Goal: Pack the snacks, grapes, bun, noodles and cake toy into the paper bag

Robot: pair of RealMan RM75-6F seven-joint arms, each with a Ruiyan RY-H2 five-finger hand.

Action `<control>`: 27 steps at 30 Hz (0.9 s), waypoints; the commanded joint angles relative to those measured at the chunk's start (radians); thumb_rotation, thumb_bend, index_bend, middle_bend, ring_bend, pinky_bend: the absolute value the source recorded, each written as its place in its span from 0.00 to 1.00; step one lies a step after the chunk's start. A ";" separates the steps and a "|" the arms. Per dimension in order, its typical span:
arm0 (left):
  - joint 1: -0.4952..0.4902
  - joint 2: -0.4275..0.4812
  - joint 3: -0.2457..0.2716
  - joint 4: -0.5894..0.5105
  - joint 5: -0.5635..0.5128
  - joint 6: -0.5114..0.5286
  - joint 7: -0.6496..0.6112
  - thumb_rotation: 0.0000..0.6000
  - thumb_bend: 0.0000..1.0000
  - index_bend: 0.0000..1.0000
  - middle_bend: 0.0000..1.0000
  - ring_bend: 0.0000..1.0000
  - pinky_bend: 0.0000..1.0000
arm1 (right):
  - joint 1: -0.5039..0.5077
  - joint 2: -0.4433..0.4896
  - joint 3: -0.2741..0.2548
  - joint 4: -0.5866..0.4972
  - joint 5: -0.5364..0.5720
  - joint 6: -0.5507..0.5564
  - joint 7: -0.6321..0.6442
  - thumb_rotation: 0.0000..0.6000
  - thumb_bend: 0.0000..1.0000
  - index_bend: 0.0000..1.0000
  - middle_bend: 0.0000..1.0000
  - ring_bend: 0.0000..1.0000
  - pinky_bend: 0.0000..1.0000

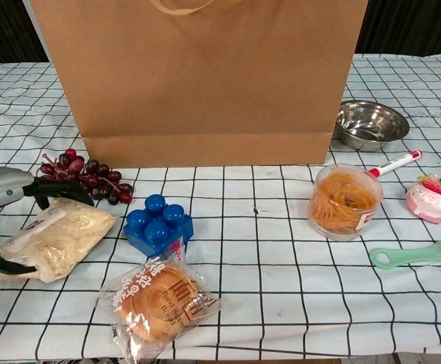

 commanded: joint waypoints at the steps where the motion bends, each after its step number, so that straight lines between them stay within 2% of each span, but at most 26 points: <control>1: -0.001 0.001 0.000 0.001 -0.001 -0.003 -0.001 1.00 0.30 0.21 0.29 0.24 0.31 | 0.000 -0.001 0.000 0.000 0.001 -0.001 -0.001 1.00 0.19 0.08 0.09 0.19 0.25; 15: 0.002 -0.008 -0.001 0.021 -0.003 0.003 -0.013 1.00 0.30 0.22 0.30 0.24 0.31 | 0.003 -0.002 -0.001 0.003 0.005 -0.008 -0.006 1.00 0.19 0.08 0.09 0.19 0.25; 27: 0.006 -0.011 0.008 0.027 0.016 0.013 -0.021 1.00 0.34 0.26 0.39 0.32 0.38 | -0.004 0.005 0.000 -0.001 -0.002 0.008 0.006 1.00 0.19 0.08 0.09 0.19 0.25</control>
